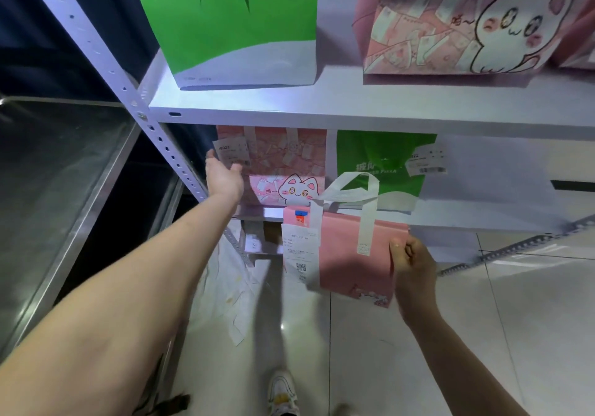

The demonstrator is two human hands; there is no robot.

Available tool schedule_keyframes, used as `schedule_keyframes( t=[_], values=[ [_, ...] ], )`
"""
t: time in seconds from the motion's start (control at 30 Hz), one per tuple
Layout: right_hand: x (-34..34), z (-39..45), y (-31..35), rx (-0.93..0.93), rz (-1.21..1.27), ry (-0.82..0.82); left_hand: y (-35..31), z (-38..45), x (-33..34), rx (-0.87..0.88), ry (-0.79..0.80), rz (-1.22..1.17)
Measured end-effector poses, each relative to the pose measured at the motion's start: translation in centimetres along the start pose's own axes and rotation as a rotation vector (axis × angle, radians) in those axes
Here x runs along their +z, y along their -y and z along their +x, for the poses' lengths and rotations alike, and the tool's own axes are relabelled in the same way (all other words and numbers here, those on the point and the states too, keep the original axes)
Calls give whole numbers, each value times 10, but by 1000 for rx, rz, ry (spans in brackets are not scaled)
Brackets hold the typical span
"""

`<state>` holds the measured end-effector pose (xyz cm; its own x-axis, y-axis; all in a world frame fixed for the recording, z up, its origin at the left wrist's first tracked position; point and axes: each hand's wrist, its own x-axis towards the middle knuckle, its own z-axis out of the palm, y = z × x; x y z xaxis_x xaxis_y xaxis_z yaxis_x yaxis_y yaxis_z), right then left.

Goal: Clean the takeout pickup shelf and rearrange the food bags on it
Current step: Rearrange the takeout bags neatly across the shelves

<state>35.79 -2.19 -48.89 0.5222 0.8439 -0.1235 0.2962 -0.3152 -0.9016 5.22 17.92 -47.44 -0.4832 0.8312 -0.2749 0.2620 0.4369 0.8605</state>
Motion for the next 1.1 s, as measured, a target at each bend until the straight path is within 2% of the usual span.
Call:
schedule_keyframes(
  t=[0.13, 0.43, 0.63, 0.9, 1.1],
  values=[
    [-4, 1, 0, 33, 22, -29, -1, 7, 2, -32, 57, 28],
    [-24, -15, 6, -22, 9, -92, 18, -30, 1, 6, -26, 63],
    [-32, -27, 4, 52, 284, -67, 35, -86, -6, -44, -27, 5],
    [-48, -43, 10, 8, 255, -28, 43, -140, -23, -43, -46, -94],
    [-54, -52, 16, 8, 218, -3, 52, -179, -50, -49, -135, -44]
  ],
)
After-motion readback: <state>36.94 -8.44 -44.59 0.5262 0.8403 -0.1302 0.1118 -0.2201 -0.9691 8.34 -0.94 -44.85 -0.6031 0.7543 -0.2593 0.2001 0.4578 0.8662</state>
